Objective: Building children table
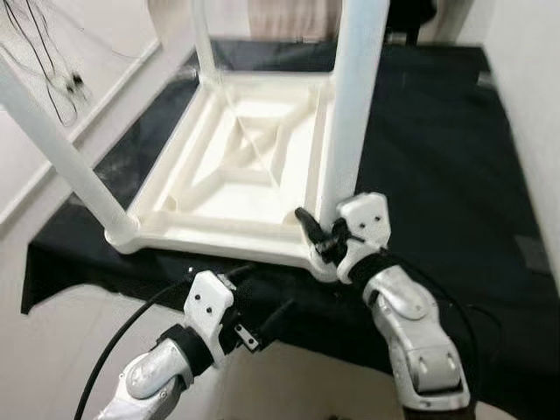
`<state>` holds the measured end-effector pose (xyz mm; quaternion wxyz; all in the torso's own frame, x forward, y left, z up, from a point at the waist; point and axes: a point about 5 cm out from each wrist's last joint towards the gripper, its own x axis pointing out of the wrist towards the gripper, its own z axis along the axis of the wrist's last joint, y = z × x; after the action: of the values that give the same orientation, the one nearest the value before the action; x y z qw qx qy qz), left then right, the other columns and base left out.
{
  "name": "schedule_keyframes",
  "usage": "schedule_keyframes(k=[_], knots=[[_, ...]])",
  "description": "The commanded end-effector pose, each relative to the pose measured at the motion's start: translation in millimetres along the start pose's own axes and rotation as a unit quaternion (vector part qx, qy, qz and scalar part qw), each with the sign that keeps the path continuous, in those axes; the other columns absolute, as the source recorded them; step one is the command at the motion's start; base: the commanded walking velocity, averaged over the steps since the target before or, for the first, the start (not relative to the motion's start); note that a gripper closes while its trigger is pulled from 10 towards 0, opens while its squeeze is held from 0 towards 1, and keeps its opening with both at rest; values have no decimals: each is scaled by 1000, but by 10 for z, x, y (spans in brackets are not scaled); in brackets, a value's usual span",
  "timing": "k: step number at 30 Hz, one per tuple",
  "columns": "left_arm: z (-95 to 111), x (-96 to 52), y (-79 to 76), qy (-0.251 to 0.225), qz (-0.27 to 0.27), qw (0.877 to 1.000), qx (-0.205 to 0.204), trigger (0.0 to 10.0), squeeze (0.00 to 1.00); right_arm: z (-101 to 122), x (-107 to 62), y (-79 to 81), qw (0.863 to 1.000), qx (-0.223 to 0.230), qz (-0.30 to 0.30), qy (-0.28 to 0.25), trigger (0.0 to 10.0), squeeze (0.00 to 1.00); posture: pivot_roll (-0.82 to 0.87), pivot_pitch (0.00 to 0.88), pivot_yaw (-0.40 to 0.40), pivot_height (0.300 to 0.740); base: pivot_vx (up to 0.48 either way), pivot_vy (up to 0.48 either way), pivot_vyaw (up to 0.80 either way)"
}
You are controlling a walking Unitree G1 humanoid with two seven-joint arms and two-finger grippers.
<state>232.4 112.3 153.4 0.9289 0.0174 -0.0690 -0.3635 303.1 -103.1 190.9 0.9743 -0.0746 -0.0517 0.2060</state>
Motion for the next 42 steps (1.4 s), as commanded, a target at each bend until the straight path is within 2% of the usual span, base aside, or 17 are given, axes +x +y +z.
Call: schedule_keyframes(k=[1,3,4,5,6,9,14,15,16,17,19,23,24,25,34,41,42], knots=[[-51,-15,17,6,5,1000,1,10000,0,-345,-23,-26,996,17,-14,82,3647,0,-22,176,52,740,0,0,0],[-51,-15,17,6,5,1000,1,10000,0,-345,-23,-26,996,17,-14,82,3647,0,-22,176,52,740,0,0,0],[-57,9,52,1,15,1000,4,10000,0,-271,-6,-28,997,37,-16,67,10000,0,-18,172,53,740,0,0,0],[-57,9,52,1,15,1000,4,10000,0,-271,-6,-28,997,37,-16,67,10000,0,-18,172,53,740,0,0,0],[-66,22,77,-1,23,1000,8,10000,0,-169,9,12,998,44,10,42,10000,1000,-14,168,56,740,0,0,0],[-69,24,82,-2,25,1000,9,10000,0,-143,11,28,998,45,19,36,10000,1000,-14,168,56,740,0,0,0],[-79,33,90,-2,26,1000,8,10000,0,-14,56,-25,994,45,104,-5,10000,1000,1,156,43,740,0,0,0],[-89,45,90,-3,27,1000,8,10000,0,67,79,-93,984,24,175,-26,10000,847,7,149,36,740,0,0,0],[-89,45,90,-3,27,1000,8,10000,0,67,79,-93,984,24,175,-26,10000,847,7,149,36,740,0,0,0],[-98,60,89,-4,26,1000,8,10000,0,125,87,-160,970,10,241,-37,10000,0,8,145,31,740,0,0,0],[-113,91,76,-6,24,1000,7,10000,0,186,109,-282,944,-11,328,-39,10000,0,12,137,26,740,0,0,0],[-124,102,63,-7,23,1000,6,10000,0,253,185,-360,934,-5,355,-44,9490,0,14,129,24,740,0,0,0],[-129,105,60,-7,22,1000,5,10000,0,288,228,-383,933,-1,358,-49,3098,0,14,129,23,740,0,0,0],[-134,109,55,-7,22,1000,5,10000,0,316,265,-411,932,7,360,-53,0,0,16,131,22,740,0,0,0],[-150,114,48,-9,21,1000,1,10000,0,313,284,-507,932,12,358,-51,0,0,5,126,19,740,0,0,0],[-177,111,54,-7,15,1000,-4,10000,0,177,233,-624,965,-10,261,-28,0,0,3,118,19,740,0,0,0],[-179,103,56,-7,15,1000,-4,10000,0,108,243,-629,980,0,197,-20,0,0,7,124,4,740,0,0,0]])
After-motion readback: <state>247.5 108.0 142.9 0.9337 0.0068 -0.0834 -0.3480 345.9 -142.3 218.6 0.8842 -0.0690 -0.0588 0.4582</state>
